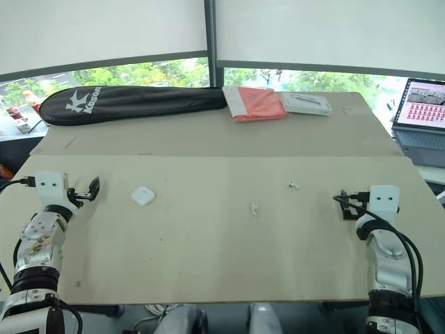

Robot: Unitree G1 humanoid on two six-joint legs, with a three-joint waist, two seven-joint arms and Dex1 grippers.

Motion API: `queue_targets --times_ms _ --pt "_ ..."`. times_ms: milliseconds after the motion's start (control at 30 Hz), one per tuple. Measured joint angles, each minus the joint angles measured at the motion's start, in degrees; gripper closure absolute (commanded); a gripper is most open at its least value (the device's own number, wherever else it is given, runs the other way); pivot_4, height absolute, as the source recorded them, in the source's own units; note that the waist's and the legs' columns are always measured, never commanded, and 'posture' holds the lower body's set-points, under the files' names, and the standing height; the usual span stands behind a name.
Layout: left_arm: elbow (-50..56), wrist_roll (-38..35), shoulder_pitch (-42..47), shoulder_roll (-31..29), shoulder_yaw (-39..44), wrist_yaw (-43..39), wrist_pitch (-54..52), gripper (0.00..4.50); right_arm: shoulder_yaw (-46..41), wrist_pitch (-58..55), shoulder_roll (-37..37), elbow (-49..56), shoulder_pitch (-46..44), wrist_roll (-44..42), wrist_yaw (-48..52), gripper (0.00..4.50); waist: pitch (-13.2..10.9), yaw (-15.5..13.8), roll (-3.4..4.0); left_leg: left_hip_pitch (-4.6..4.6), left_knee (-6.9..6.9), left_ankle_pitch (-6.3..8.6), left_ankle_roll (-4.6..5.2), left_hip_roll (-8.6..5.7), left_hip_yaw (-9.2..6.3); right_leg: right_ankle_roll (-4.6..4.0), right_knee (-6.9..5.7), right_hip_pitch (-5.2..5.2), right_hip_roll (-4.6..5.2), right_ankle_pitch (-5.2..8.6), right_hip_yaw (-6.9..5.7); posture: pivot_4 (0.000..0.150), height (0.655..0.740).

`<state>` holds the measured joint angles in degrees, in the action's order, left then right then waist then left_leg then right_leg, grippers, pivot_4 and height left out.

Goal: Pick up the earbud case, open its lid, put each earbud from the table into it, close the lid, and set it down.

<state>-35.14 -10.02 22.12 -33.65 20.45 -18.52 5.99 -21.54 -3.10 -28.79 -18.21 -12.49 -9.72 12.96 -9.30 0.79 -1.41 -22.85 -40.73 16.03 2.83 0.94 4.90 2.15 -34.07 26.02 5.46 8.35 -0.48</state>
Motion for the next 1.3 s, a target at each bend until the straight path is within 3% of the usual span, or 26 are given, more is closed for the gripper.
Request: queue_targets --times_ms 233,367,533,767,1067,1300 --pt "1.09 -0.75 -0.07 -0.01 0.02 -0.9 -1.48 0.03 0.02 0.0 0.0 0.07 0.13 0.0 -0.2 0.0 0.0 0.01 0.0 0.0 0.0 0.0 0.0 0.0 0.0 0.0 0.0 0.0 0.0 0.0 0.0 0.15 0.74" --pt "7.61 -4.05 -2.16 -0.68 0.08 -5.72 -5.28 0.03 1.5 -0.02 -1.24 0.09 -1.35 0.13 2.14 0.0 0.0 0.11 0.0 0.0 0.0 0.0 0.0 0.03 0.01 0.0 -0.01 0.01 0.0 0.0 0.01 0.15 0.74" --pt "21.94 -11.1 -5.86 -4.1 -0.09 -15.15 -15.07 0.03 7.01 -0.95 -2.09 2.19 -7.69 -1.03 10.86 0.0 0.0 0.79 0.0 0.01 0.01 0.0 0.0 0.11 -0.03 -0.01 -0.03 0.03 -0.12 0.01 0.03 0.15 0.74" --pt "36.05 -18.29 -7.15 -10.23 -5.61 -26.47 -30.55 0.03 20.6 -13.18 3.41 12.89 -14.6 -10.98 29.44 0.0 0.0 0.7 0.03 0.0 0.01 0.0 0.0 0.12 -0.07 -0.01 -0.04 0.03 -0.15 0.01 0.02 0.15 0.74" --pt "27.29 -11.47 -3.97 -9.51 -15.13 -30.04 -29.98 0.03 29.5 -25.37 6.51 24.24 -16.81 -16.48 36.47 0.0 -0.01 -0.31 0.02 -0.06 -0.05 -0.01 -0.03 0.03 -0.06 -0.02 -0.04 0.06 -0.12 0.01 -0.07 0.15 0.74" --pt "18.05 -7.83 0.41 -8.07 -17.18 -32.46 -25.74 0.03 30.02 -29.14 7.07 28.98 -16.77 -16.67 36.02 0.0 -0.01 -0.24 0.02 -0.08 -0.05 -0.02 -0.04 0.02 0.04 -0.02 -0.04 0.06 -0.12 0.01 -0.11 0.15 0.74"
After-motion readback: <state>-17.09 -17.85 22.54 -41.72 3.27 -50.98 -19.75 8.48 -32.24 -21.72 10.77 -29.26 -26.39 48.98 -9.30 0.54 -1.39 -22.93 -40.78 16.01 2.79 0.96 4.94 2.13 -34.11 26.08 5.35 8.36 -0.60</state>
